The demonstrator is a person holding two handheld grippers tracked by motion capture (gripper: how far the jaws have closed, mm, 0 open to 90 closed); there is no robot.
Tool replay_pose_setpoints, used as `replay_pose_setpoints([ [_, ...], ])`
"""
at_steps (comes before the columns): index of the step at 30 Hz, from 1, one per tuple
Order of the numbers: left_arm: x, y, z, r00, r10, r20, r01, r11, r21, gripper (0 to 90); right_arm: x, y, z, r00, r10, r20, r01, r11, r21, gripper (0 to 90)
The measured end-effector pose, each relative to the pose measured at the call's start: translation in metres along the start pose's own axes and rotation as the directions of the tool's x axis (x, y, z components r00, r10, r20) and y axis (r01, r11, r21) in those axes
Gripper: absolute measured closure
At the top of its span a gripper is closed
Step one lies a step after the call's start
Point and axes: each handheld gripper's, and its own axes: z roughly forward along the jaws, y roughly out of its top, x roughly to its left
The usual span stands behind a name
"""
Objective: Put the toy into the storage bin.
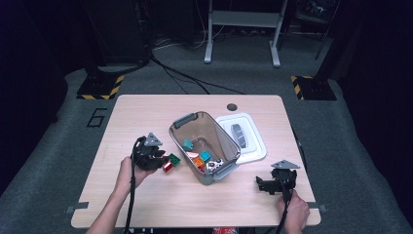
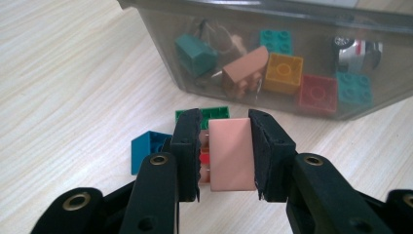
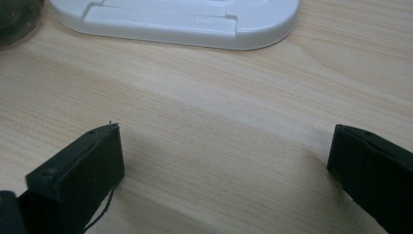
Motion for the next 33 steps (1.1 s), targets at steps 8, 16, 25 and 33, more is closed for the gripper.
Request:
replay_pose_setpoints([
  [8,0.006,0.013,-0.008,0.9999,-0.012,-0.007,0.012,0.9996,-0.025,66.5,0.0,0.0,0.0,1.0,0.003,0.001,-0.003,1.0,0.0,0.0],
  [16,0.01,0.026,-0.014,0.9997,-0.022,-0.014,0.021,0.9989,-0.042,66.5,0.0,0.0,0.0,1.0,0.0,0.0,0.0,1.0,0.0,0.0],
  [25,0.012,0.043,-0.025,0.9994,-0.013,-0.033,0.011,0.9983,-0.057,66.5,0.0,0.0,0.0,1.0,0.002,0.001,-0.002,1.0,0.0,0.0],
  [33,0.013,0.057,-0.035,0.9988,-0.002,-0.049,-0.002,0.9961,-0.088,66.5,0.0,0.0,0.0,1.0,0.0,0.0,0.0,1.0,0.0,0.0],
])
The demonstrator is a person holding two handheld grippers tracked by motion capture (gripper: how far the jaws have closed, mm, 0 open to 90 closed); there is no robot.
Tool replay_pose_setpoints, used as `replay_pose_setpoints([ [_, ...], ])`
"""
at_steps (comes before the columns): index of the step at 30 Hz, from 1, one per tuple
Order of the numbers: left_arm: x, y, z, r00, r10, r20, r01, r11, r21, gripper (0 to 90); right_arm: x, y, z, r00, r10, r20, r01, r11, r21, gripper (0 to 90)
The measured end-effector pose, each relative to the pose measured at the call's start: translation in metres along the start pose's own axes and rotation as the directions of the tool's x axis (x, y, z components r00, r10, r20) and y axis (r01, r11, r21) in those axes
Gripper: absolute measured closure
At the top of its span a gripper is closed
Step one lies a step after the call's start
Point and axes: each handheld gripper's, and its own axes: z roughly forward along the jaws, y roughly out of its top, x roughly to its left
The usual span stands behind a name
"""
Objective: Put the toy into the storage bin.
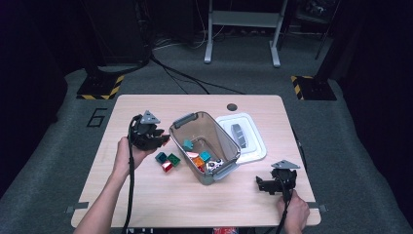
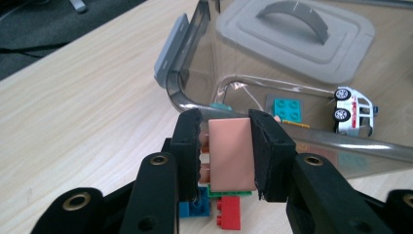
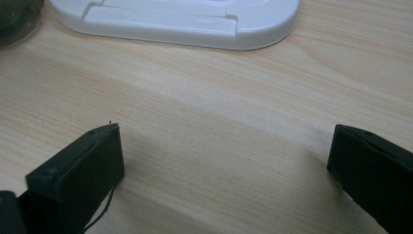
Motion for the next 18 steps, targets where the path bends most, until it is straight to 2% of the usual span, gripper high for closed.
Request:
replay_pose_setpoints([
  [12,-0.018,0.022,0.006,0.9989,0.04,0.026,-0.039,0.9987,-0.033,66.5,0.0,0.0,0.0,1.0,0.0,0.0,0.0,1.0,0.0,0.0],
  [18,-0.028,0.031,0.012,0.9966,0.062,0.053,-0.061,0.9977,-0.03,66.4,0.0,0.0,0.0,1.0,0.0,0.0,0.0,1.0,0.0,0.0],
])
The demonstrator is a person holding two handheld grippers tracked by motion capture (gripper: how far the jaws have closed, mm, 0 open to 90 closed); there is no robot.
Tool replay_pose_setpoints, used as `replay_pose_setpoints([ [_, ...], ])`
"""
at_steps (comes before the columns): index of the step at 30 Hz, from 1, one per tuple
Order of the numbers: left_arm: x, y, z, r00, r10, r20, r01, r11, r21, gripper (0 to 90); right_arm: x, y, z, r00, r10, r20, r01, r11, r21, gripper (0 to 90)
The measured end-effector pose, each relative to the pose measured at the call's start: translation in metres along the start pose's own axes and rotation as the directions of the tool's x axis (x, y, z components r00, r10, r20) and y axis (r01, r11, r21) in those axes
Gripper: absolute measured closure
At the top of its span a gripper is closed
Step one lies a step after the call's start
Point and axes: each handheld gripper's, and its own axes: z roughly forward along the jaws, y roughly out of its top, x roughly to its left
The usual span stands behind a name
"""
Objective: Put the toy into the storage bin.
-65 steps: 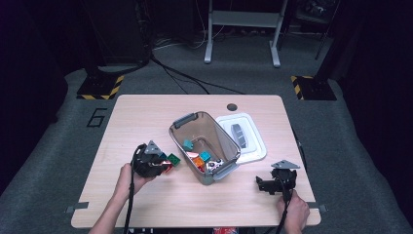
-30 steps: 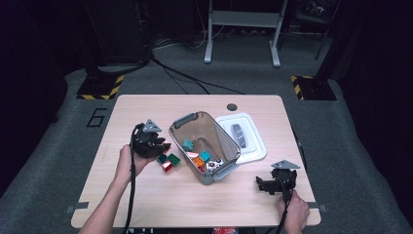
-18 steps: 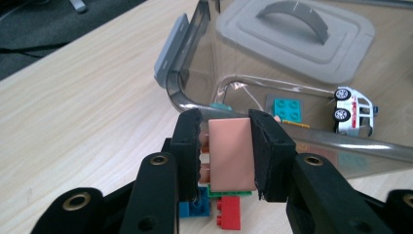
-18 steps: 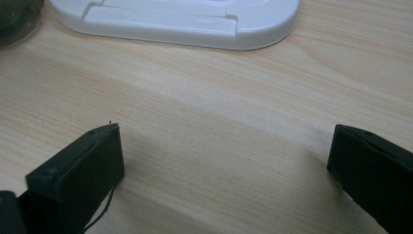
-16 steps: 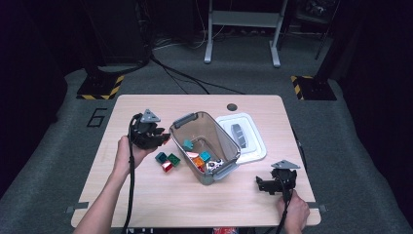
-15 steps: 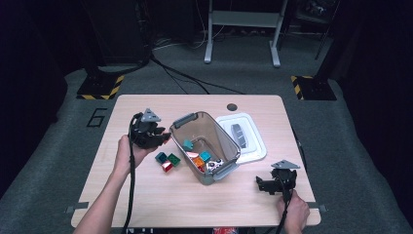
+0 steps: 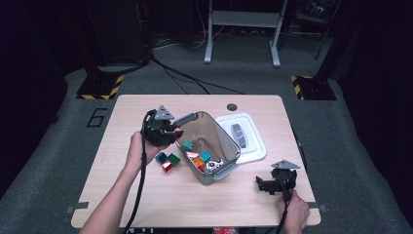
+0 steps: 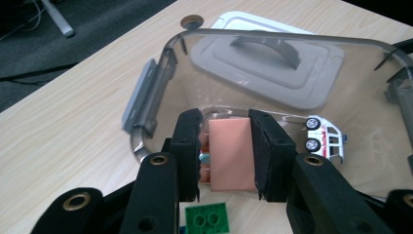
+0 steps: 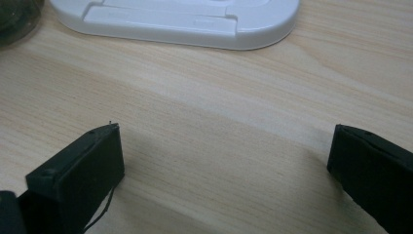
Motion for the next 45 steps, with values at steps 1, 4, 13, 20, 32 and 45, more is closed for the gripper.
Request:
replay_pose_setpoints([
  [1,-0.002,0.002,0.001,1.0,-0.001,0.009,0.001,1.0,0.0,66.4,0.0,0.0,0.0,1.0,-0.001,0.0,0.001,1.0,0.0,0.0],
  [4,-0.009,0.004,0.008,0.9997,0.012,0.022,-0.012,0.9999,-0.002,66.4,0.0,0.0,0.0,1.0,0.0,0.0,0.0,1.0,0.0,0.0],
  [13,-0.025,0.001,0.033,0.9964,0.033,0.078,-0.038,0.9972,0.064,66.2,0.0,0.0,0.0,1.0,0.0,0.0,0.0,1.0,0.0,0.0],
  [20,-0.028,-0.007,0.046,0.9947,0.026,0.1,-0.038,0.9919,0.121,66.0,0.0,0.0,0.0,1.0,-0.001,0.0,0.001,1.0,0.0,0.0],
  [32,-0.023,-0.019,0.033,0.9963,-0.018,0.084,0.011,0.9963,0.085,31.3,0.0,0.0,0.0,1.0,-0.001,0.0,0.001,1.0,0.0,0.0],
  [45,0.009,-0.054,-0.007,0.9942,-0.106,-0.02,0.106,0.9943,0.011,15.1,0.0,0.0,0.0,1.0,0.0,0.0,0.0,1.0,0.0,0.0],
])
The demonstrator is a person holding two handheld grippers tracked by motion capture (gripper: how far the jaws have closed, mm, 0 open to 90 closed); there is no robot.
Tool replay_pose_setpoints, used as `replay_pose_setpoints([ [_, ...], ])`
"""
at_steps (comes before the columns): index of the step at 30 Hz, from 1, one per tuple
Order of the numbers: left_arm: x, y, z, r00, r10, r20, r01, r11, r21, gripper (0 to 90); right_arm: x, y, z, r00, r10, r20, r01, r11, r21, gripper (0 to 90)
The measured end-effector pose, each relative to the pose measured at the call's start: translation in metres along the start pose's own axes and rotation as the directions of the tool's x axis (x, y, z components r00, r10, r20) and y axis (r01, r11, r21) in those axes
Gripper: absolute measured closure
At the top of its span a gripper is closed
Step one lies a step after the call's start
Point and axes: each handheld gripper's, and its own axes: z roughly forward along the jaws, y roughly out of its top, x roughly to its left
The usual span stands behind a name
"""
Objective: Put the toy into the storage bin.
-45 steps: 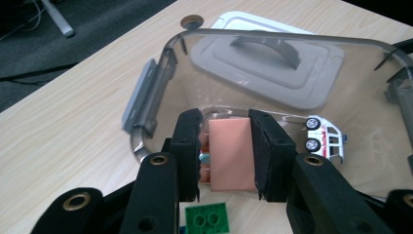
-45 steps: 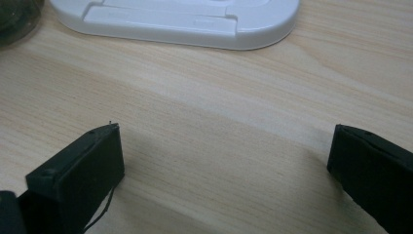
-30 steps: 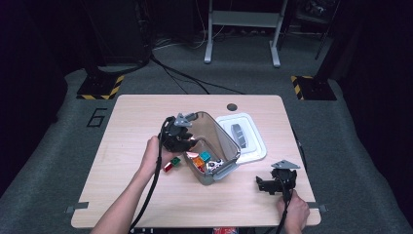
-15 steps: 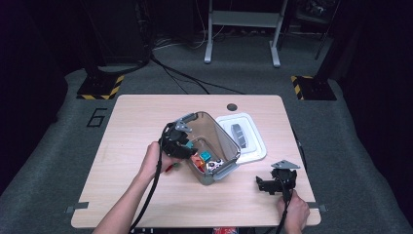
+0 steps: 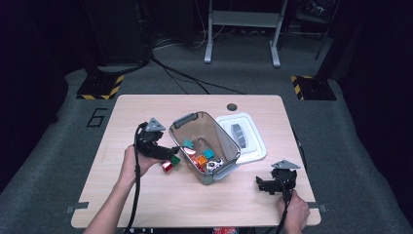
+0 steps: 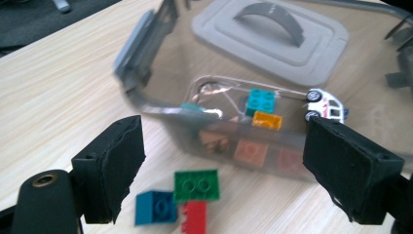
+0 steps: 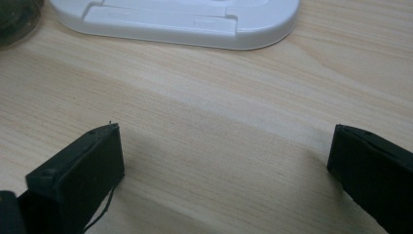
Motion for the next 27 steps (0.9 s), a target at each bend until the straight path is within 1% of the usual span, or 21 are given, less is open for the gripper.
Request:
replay_pose_setpoints([
  [3,0.007,-0.013,-0.002,0.9995,-0.023,-0.022,0.023,0.9997,0.005,13.8,0.0,0.0,0.0,1.0,0.0,0.0,0.0,1.0,0.0,0.0],
  [4,0.009,-0.017,-0.002,0.9995,-0.03,-0.01,0.03,0.9994,0.016,10.2,0.0,0.0,0.0,1.0,0.0,0.0,0.0,1.0,0.0,0.0],
  [5,0.01,-0.021,-0.001,0.9992,-0.038,-0.01,0.038,0.9991,0.018,6.5,0.0,0.0,0.0,1.0,0.001,0.0,-0.001,1.0,0.001,0.0],
  [7,0.011,-0.03,0.0,0.999,-0.039,-0.023,0.04,0.9987,0.032,5.2,0.0,0.0,0.0,1.0,0.002,0.0,-0.002,1.0,0.001,0.0],
  [10,0.014,-0.043,0.006,0.9982,-0.056,-0.021,0.057,0.9972,0.049,2.5,0.0,0.0,0.0,1.0,-0.001,0.0,0.001,1.0,0.0,0.0],
  [11,0.015,-0.047,0.009,0.9975,-0.069,-0.018,0.07,0.9963,0.05,1.9,0.0,0.0,0.0,1.0,0.001,0.0,-0.001,1.0,0.001,0.0],
  [12,0.016,-0.051,0.012,0.9972,-0.065,-0.038,0.067,0.9955,0.067,1.0,0.0,0.0,0.0,1.0,0.0,0.0,0.0,1.0,0.0,0.0],
  [13,0.016,-0.055,0.016,0.9956,-0.08,-0.048,0.083,0.9943,0.066,0.3,0.0,0.0,0.0,1.0,0.0,0.0,0.0,1.0,0.0,0.0],
  [14,0.017,-0.059,0.019,0.996,-0.077,-0.045,0.08,0.9937,0.079,0.1,0.0,0.0,0.0,1.0,0.0,0.0,0.0,1.0,0.0,0.0],
  [15,0.016,-0.063,0.023,0.9949,-0.089,-0.047,0.093,0.9926,0.079,0.1,0.0,0.0,0.0,1.0,0.0,0.0,0.0,1.0,0.0,0.0],
  [17,0.015,-0.07,0.03,0.9954,-0.081,-0.05,0.086,0.9915,0.098,0.1,0.0,0.0,0.0,1.0,0.001,0.0,-0.001,1.0,0.0,0.0],
  [18,0.014,-0.072,0.033,0.9964,-0.069,-0.05,0.074,0.9921,0.101,0.2,0.0,0.0,0.0,1.0,0.0,0.0,0.0,1.0,0.0,0.0],
  [19,0.012,-0.075,0.036,0.9972,-0.064,-0.039,0.068,0.9925,0.102,1.1,0.0,0.0,0.0,1.0,0.0,0.0,0.0,1.0,0.0,0.0],
  [20,0.01,-0.076,0.039,0.9979,-0.052,-0.037,0.056,0.9929,0.105,6.2,0.0,0.0,0.0,1.0,0.0,0.0,0.0,1.0,0.0,0.0],
  [21,0.008,-0.077,0.042,0.9984,-0.031,-0.048,0.036,0.9928,0.114,15.8,0.0,0.0,0.0,1.0,0.003,0.0,-0.003,1.0,0.001,0.0],
  [22,0.005,-0.078,0.046,0.9986,-0.024,-0.048,0.029,0.9929,0.115,17.5,0.0,0.0,0.0,1.0,0.0,0.0,0.0,1.0,0.0,0.0],
  [23,0.003,-0.079,0.05,0.9992,-0.012,-0.037,0.017,0.9935,0.113,19.3,0.0,0.0,0.0,1.0,0.0,0.0,0.0,1.0,0.0,0.0],
  [24,0.001,-0.079,0.053,0.9991,-0.004,-0.043,0.009,0.993,0.118,28.9,0.0,0.0,0.0,1.0,0.0,0.0,0.0,1.0,0.0,0.0],
  [25,-0.001,-0.079,0.056,0.9989,0.004,-0.047,0.002,0.9929,0.119,32.3,0.0,0.0,0.0,1.0,0.0,0.0,0.0,1.0,0.0,0.0],
  [26,-0.003,-0.078,0.058,0.9991,0.01,-0.041,-0.005,0.9928,0.119,33.4,0.0,0.0,0.0,1.0,0.0,0.0,0.0,1.0,0.0,0.0],
  [27,-0.004,-0.078,0.061,0.999,0.017,-0.041,-0.012,0.9924,0.122,38.8,0.0,0.0,0.0,1.0,0.0,-0.001,0.0,1.0,0.0,0.0],
])
